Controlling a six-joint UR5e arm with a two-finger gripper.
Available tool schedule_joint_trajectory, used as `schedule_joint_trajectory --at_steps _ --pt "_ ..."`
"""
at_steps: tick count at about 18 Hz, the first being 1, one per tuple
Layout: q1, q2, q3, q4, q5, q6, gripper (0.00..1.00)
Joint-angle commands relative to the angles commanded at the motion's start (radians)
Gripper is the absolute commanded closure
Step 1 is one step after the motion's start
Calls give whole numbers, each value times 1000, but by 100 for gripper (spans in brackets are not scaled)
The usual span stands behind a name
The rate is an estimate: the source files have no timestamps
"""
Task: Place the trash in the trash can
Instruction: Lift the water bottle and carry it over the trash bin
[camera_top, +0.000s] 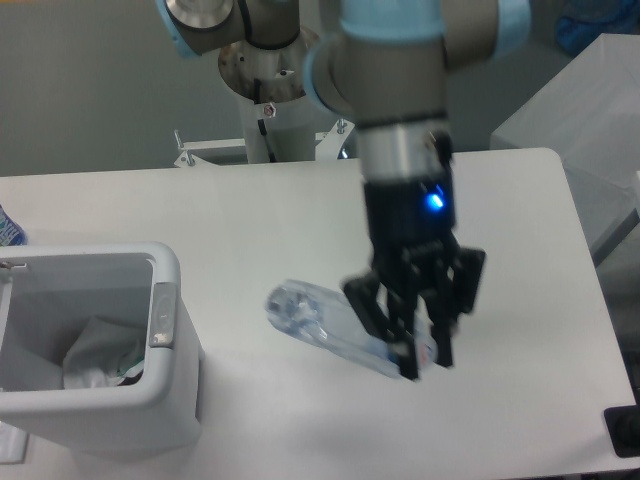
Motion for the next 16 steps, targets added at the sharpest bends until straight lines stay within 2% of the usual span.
schedule_joint_trajectory --at_steps 3,5,12,16 --pt "-35 35 -12 0 0 0 77" --pt "-43 41 5 2 -2 -3 77" --pt "-123 49 6 0 -17 -3 77" --pt "-182 32 8 0 -20 3 77"
